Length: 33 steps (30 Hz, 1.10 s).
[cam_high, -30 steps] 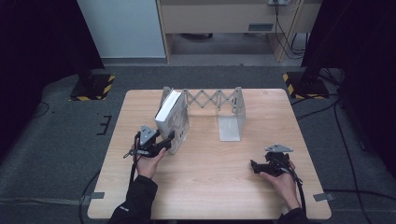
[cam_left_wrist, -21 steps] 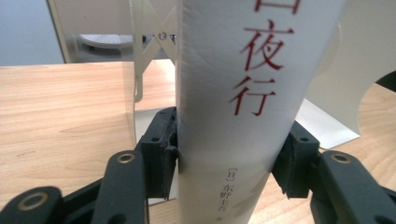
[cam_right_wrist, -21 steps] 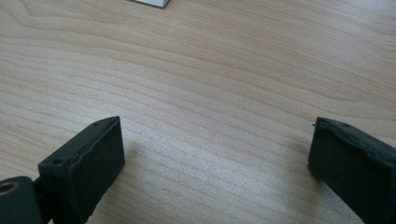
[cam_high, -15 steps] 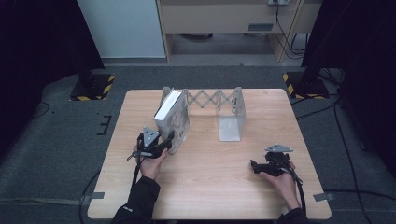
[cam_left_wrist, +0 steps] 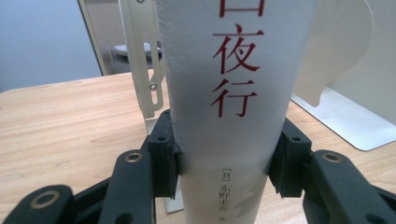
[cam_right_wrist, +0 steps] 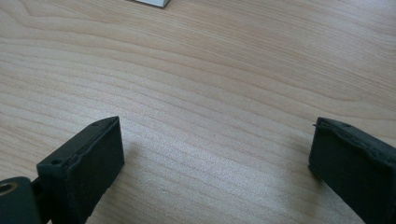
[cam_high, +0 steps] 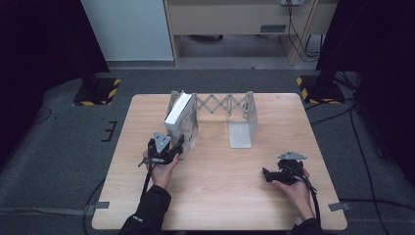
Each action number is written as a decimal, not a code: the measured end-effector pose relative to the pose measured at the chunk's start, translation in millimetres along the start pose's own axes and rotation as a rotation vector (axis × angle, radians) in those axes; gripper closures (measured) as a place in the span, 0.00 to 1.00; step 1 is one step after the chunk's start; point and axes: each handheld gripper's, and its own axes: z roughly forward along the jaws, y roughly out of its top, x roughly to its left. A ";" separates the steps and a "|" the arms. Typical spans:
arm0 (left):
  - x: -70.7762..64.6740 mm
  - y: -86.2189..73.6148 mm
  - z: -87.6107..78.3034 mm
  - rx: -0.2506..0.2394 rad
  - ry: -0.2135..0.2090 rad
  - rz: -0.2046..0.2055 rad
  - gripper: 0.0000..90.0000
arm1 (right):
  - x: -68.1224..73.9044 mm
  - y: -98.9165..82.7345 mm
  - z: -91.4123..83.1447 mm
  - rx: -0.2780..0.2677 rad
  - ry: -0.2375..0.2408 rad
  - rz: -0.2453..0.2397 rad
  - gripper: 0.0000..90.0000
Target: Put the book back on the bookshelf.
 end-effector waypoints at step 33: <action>4.3 -4.3 -13.4 0.016 -0.134 -0.112 0.53 | 0.0 0.0 0.0 0.000 -0.001 0.000 0.04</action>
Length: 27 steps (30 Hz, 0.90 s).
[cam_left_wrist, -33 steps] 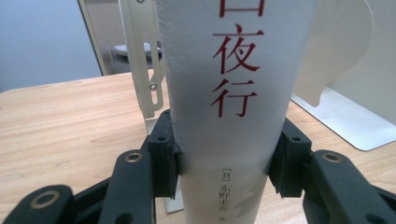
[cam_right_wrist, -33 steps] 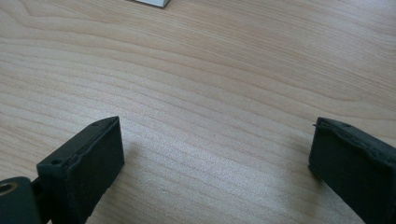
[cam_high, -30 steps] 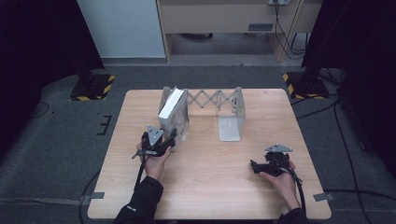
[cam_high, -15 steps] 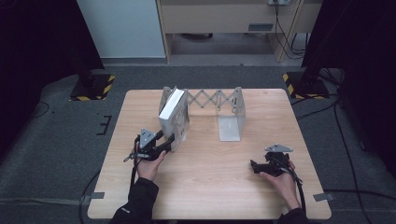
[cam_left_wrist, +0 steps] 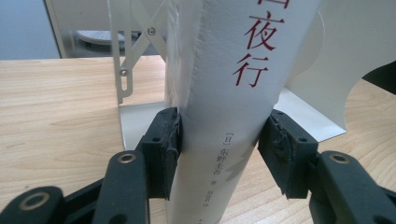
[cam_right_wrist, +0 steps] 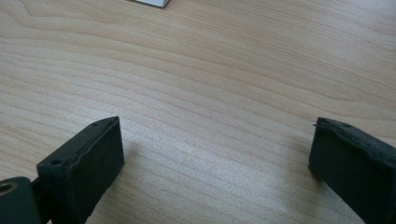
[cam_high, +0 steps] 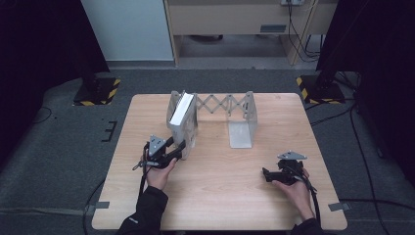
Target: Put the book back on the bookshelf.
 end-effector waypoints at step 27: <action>-6.5 4.3 30.8 -0.027 -0.024 0.021 0.48 | 0.4 0.2 0.1 0.002 0.000 0.004 0.04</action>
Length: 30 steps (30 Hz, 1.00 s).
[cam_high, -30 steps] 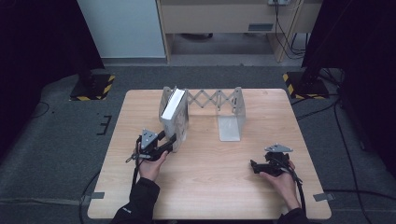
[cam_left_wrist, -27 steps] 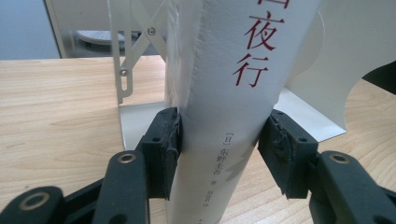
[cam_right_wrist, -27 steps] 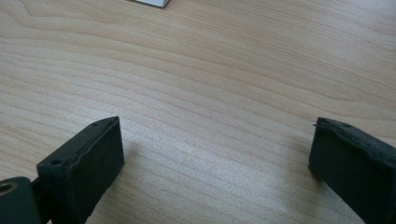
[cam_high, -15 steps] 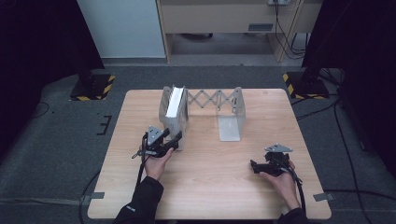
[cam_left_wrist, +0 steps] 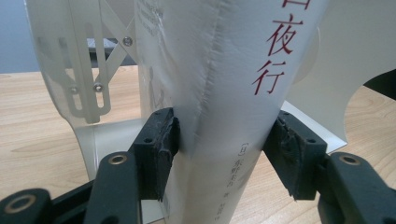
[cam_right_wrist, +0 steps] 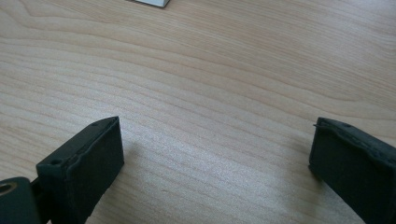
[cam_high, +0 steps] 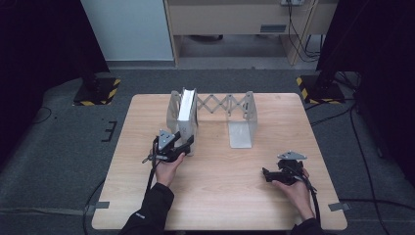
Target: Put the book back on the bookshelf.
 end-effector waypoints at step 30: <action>4.2 8.6 26.5 0.006 0.005 -0.007 0.44 | -0.1 0.0 0.1 -0.001 0.002 -0.002 0.04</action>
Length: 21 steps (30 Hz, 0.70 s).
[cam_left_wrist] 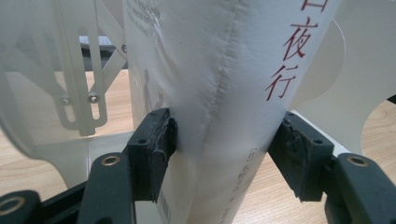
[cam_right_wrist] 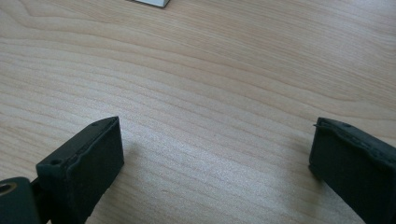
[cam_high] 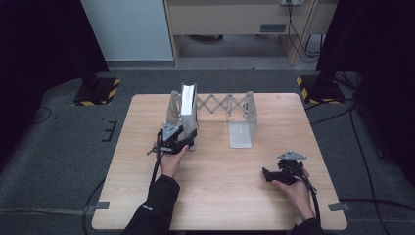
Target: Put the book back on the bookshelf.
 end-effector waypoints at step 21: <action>-4.7 11.4 -30.5 0.033 -0.058 0.000 0.36 | 0.1 0.0 0.0 0.000 -0.002 0.001 0.04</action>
